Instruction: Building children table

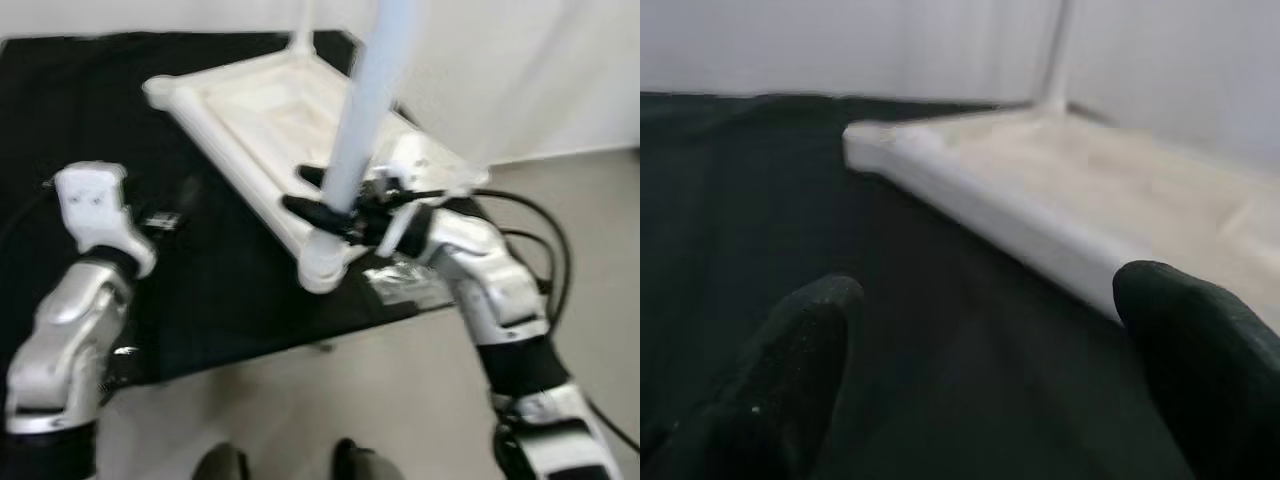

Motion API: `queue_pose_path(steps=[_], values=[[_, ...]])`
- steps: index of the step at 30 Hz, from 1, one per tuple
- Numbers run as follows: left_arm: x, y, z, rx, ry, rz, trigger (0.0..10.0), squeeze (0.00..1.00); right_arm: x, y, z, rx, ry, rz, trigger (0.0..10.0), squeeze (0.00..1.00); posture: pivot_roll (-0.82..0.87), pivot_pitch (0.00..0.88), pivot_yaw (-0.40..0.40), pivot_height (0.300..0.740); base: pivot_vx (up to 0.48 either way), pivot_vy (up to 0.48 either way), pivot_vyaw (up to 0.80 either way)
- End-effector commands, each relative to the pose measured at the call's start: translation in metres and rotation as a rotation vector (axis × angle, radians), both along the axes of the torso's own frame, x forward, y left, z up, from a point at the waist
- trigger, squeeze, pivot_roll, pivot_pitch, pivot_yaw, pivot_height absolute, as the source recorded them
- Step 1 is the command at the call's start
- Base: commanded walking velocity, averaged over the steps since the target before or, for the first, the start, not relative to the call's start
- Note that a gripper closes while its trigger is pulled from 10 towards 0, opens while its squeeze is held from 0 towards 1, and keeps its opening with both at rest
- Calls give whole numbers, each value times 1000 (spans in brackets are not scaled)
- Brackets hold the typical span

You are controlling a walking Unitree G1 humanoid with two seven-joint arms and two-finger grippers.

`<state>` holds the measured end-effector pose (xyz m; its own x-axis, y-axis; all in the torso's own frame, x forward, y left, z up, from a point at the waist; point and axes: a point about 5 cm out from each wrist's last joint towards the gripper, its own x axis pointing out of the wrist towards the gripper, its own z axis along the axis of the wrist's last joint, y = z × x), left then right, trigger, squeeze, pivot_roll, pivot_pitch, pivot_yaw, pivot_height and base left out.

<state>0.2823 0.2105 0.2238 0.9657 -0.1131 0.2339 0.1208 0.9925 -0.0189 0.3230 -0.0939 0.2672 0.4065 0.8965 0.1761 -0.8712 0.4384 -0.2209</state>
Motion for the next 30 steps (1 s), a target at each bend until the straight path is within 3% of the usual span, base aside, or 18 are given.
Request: queue_pose_path(steps=[1,6,9,13,16,20,21,26,30], values=[[-3,-6,-10,30,26,-31,10000,0,7,-14,0,21,16,-66,10000,0,31,236,-84,740,0,0,0],[-10,-10,-23,45,51,-42,10000,0,9,-18,-2,21,40,-37,10000,0,39,246,-85,740,0,0,0],[-18,-17,-37,49,83,-62,10000,0,5,-27,0,20,50,79,10000,0,40,250,-85,740,0,0,0],[-20,-19,-40,51,87,-66,10000,0,5,-29,-1,13,51,98,10000,0,40,250,-85,740,0,0,0],[-33,-42,-60,67,112,-87,10000,0,6,-44,4,-24,52,248,10000,0,41,289,-90,740,0,0,0],[-39,-58,-64,89,105,-129,10000,0,6,-45,11,-28,54,356,10000,0,46,317,-81,740,0,0,0],[-43,-70,-67,126,111,-186,10000,0,9,-41,11,-103,41,425,10000,0,47,331,-77,740,0,0,0],[-46,-71,-56,189,74,-223,10000,0,15,-30,16,-235,-25,455,10000,0,54,376,-69,740,0,0,0],[-43,-63,-32,263,-5,-216,10000,0,20,-20,26,-324,-92,506,10000,0,62,425,-67,740,0,0,0]])
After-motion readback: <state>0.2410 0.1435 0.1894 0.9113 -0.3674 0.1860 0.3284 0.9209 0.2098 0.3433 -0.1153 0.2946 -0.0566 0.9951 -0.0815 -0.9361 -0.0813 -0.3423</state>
